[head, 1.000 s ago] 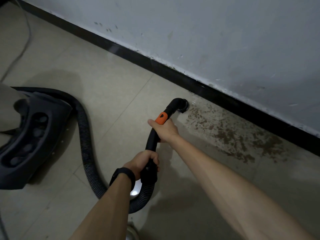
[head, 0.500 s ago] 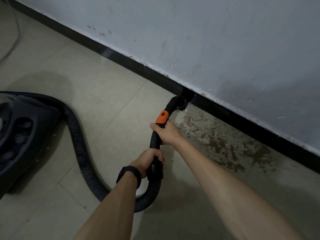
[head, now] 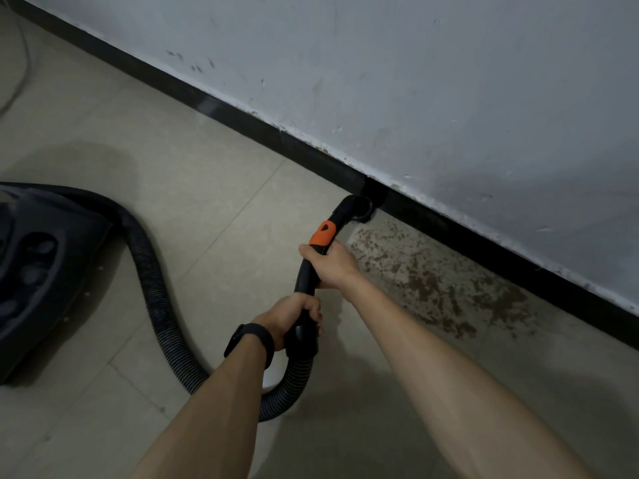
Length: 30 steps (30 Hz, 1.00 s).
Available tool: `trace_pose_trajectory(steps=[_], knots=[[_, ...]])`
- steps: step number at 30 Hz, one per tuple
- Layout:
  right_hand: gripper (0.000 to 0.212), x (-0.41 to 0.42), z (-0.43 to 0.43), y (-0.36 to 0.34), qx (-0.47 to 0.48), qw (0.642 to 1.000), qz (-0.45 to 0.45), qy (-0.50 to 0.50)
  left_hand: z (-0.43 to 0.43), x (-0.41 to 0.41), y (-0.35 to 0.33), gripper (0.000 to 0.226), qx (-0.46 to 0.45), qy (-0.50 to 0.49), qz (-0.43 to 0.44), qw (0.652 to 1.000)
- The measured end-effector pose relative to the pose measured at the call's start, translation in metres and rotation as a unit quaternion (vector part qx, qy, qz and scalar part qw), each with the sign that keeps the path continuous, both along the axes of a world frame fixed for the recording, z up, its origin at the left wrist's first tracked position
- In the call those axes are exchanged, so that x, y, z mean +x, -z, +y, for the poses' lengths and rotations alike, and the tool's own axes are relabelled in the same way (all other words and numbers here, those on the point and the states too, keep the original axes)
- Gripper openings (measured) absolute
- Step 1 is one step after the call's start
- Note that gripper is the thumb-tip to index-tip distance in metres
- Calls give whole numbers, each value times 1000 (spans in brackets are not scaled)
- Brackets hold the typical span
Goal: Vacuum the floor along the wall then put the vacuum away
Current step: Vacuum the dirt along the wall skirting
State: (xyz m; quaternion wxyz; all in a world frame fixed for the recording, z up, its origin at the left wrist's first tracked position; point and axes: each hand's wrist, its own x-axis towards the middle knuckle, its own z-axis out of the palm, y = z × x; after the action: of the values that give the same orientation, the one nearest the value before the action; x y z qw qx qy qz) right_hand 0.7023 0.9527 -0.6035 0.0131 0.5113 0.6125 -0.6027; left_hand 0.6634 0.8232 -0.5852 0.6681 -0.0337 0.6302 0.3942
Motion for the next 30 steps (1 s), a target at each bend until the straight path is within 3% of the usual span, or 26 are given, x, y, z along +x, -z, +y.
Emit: trace_pose_trajectory(steps=[3,8,16,24,27,30], knots=[[40,3,1,-4,6,1000,4,-19,-4,1,-4,31,-7,2,18,1000],[48,1,-20,-8,2,1000,2,-20,-19,-5,-10,34,-21,28,26,999],[58,-4,-75,-14,-4,1000,15,-2,-62,-20,-17,22,-45,61,-40,996],[60,-2,-118,-25,-15,1000,16,19,-97,-28,-19,49,-57,64,-68,994],[63,-4,-131,-22,-14,999,18,26,-109,-31,-17,68,-60,60,-75,994],[63,-4,-142,-22,-19,999,22,33,-119,-33,-18,64,-67,59,-76,993]])
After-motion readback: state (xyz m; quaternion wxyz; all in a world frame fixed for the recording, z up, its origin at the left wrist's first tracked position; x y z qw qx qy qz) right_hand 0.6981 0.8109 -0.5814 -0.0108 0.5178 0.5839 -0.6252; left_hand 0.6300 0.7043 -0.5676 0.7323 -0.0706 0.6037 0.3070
